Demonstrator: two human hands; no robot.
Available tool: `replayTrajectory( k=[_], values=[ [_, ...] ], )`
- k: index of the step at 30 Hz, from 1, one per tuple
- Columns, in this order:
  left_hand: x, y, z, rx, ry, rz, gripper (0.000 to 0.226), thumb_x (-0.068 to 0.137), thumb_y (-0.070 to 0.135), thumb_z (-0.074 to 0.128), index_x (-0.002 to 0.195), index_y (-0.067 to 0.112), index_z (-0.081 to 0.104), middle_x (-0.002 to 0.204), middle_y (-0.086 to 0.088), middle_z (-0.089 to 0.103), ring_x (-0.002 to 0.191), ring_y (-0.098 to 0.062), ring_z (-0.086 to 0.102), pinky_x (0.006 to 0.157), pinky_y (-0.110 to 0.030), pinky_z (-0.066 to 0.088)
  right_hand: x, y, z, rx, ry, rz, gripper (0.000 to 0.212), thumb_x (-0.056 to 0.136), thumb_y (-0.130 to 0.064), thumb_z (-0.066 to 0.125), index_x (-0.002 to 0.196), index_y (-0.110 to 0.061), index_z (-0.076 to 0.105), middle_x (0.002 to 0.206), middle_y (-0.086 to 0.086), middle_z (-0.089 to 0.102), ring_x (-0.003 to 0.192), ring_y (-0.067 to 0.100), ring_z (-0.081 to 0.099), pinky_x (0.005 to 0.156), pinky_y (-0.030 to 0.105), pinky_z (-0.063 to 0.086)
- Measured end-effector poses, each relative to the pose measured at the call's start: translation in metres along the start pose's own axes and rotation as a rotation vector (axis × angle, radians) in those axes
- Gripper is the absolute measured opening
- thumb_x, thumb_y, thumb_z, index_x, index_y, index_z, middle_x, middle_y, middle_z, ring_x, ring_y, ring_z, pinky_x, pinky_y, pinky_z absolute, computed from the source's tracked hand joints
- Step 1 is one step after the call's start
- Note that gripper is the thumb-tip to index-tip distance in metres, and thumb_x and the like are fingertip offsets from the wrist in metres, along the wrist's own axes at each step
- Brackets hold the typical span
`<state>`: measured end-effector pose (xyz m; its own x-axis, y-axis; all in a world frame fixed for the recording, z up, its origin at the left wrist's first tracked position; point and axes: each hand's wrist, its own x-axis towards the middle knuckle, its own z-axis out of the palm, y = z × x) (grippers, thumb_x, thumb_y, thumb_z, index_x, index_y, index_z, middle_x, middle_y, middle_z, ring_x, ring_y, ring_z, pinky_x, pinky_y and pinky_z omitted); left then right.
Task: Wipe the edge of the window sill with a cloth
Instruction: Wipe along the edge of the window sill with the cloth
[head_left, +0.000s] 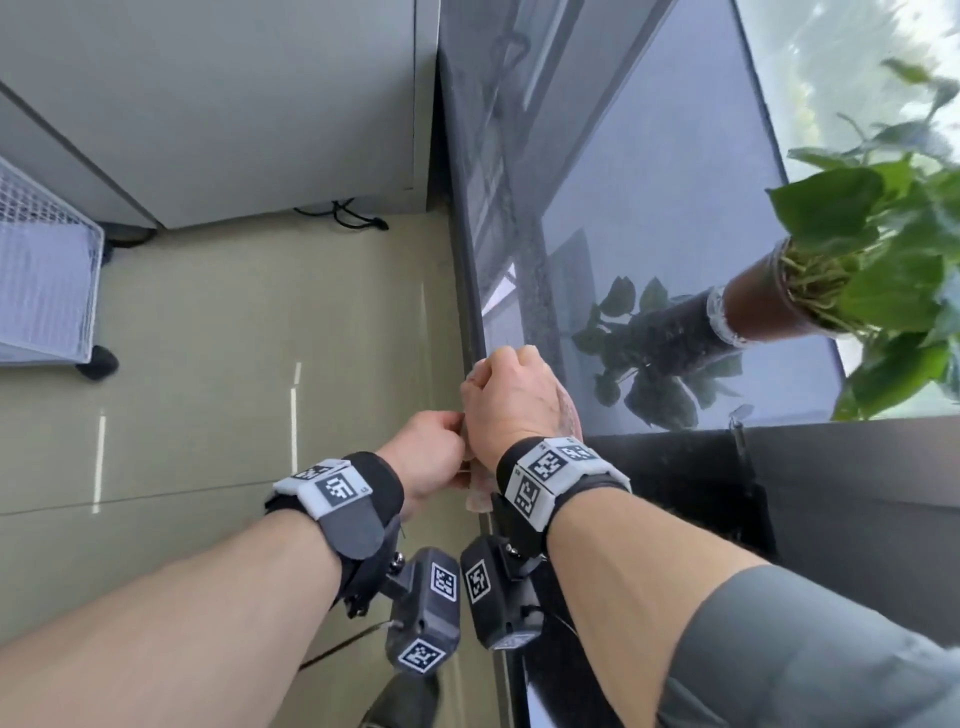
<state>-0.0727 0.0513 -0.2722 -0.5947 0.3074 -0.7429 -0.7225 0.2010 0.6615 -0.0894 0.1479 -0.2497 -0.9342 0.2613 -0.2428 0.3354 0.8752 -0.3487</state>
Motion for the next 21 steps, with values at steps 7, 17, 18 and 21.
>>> replayTrajectory(
  k=[7, 17, 18, 21],
  values=[
    [-0.167, 0.018, -0.012, -0.11, 0.16, 0.122, 0.027, 0.088, -0.011, 0.038, 0.094, -0.002, 0.062, 0.076, -0.015, 0.065, 0.066, -0.024, 0.063, 0.068, -0.038, 0.056, -0.106, -0.075, -0.08, 0.094, 0.051, -0.215, 0.018, 0.092, -0.031, 0.046, 0.099, -0.018, 0.055, 0.107, 0.003, 0.05, 0.103, 0.023, 0.046, 0.082, 0.028, 0.03],
    [-0.455, 0.075, -0.104, -0.259, 0.593, 0.379, 0.028, 0.087, -0.014, 0.038, 0.079, 0.003, 0.059, 0.068, -0.015, 0.063, 0.062, -0.027, 0.059, 0.055, -0.032, 0.052, -0.269, -0.302, -0.209, 0.252, 0.048, -0.721, 0.014, 0.09, -0.029, 0.048, 0.096, -0.019, 0.055, 0.102, 0.002, 0.05, 0.099, 0.022, 0.047, 0.074, 0.026, 0.023],
    [-0.469, 0.084, -0.108, -0.274, 0.613, 0.408, 0.027, 0.087, -0.014, 0.038, 0.08, 0.002, 0.059, 0.069, -0.016, 0.063, 0.062, -0.027, 0.059, 0.053, -0.031, 0.052, -0.275, -0.316, -0.221, 0.262, 0.053, -0.742, 0.015, 0.091, -0.03, 0.046, 0.096, -0.018, 0.054, 0.103, 0.003, 0.05, 0.1, 0.023, 0.047, 0.075, 0.026, 0.023],
    [-0.516, 0.111, -0.127, -0.303, 0.672, 0.494, 0.023, 0.085, -0.015, 0.041, 0.087, -0.001, 0.059, 0.069, -0.014, 0.062, 0.057, -0.023, 0.059, 0.054, -0.032, 0.05, -0.294, -0.359, -0.26, 0.293, 0.095, -0.818, 0.014, 0.09, -0.031, 0.046, 0.092, -0.019, 0.051, 0.102, 0.003, 0.049, 0.1, 0.023, 0.047, 0.074, 0.027, 0.022]
  ],
)
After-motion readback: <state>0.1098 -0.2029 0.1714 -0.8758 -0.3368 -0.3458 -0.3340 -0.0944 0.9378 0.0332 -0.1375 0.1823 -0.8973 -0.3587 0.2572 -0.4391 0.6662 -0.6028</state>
